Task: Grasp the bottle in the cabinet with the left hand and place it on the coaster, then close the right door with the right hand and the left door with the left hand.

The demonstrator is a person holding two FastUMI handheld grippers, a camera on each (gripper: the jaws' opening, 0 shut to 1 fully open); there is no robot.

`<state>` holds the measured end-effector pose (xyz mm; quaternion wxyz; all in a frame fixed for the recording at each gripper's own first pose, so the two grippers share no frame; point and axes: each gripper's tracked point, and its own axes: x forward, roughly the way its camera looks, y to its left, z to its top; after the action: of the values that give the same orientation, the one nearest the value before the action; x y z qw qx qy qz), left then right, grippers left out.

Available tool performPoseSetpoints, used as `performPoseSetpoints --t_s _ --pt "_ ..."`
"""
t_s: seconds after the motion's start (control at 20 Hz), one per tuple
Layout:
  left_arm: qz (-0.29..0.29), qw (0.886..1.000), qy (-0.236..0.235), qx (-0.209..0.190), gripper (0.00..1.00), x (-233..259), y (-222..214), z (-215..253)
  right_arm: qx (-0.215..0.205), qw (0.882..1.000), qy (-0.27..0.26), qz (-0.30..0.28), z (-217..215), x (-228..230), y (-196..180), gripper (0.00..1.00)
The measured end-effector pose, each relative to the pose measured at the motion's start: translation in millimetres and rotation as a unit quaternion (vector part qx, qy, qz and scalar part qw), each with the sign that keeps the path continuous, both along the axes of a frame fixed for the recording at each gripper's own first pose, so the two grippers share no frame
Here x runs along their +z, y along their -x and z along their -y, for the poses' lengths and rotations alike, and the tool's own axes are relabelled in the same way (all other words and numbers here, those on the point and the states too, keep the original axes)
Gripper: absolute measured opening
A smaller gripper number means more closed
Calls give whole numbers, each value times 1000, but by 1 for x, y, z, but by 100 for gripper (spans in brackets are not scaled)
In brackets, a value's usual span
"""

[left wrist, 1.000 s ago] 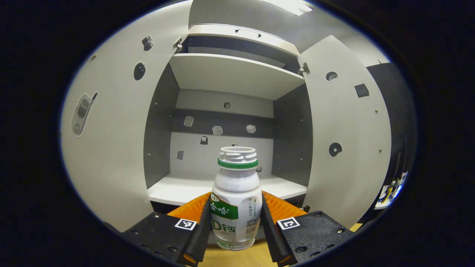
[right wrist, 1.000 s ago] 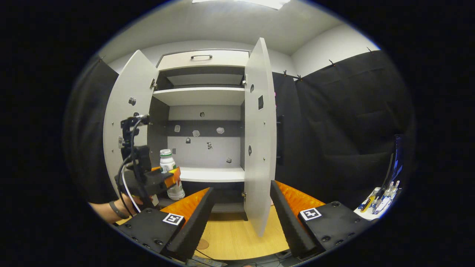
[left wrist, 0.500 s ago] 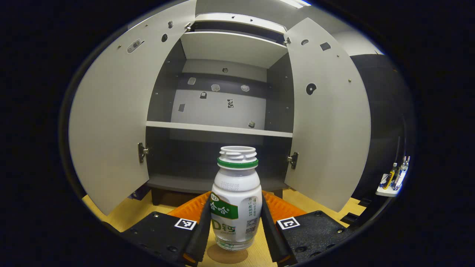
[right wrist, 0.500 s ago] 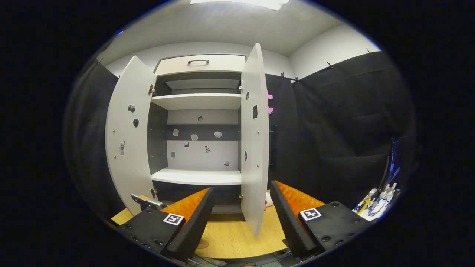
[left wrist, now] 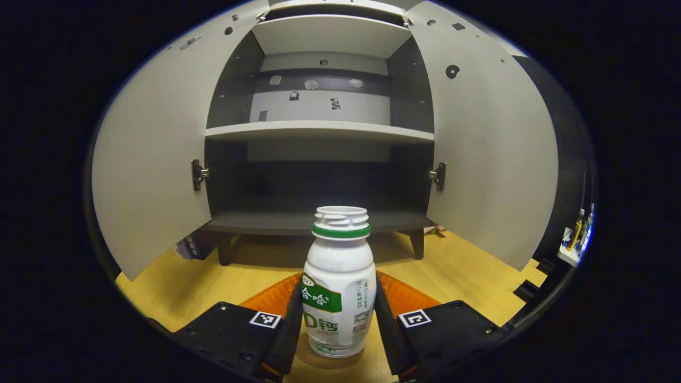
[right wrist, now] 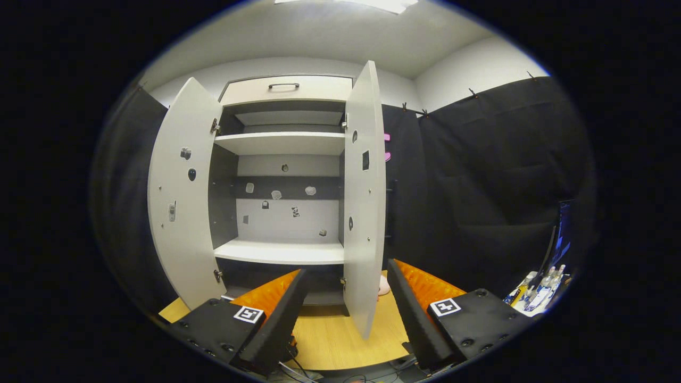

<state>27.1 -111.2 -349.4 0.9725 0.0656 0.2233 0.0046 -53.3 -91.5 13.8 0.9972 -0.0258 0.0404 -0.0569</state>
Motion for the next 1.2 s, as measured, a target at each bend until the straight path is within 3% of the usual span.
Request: performPoseSetpoints --t_s 0.3,0.5,0.75,1.1,1.2 --pt "-39 998 8 52 66 -9 10 -9 5 1000 -1 -9 -4 -7 -7 89" --pt "-35 999 -13 38 67 -9 6 -13 10 1000 -1 -15 -7 -12 -12 89" --pt "-60 997 -8 36 71 -13 15 -10 11 1000 3 -15 -6 -12 -16 89" --pt "-92 995 34 37 74 -22 24 -5 2 1000 6 -15 2 -15 -14 89" --pt "-101 993 43 34 79 -27 26 -7 0 1000 5 -14 3 -15 -15 89"
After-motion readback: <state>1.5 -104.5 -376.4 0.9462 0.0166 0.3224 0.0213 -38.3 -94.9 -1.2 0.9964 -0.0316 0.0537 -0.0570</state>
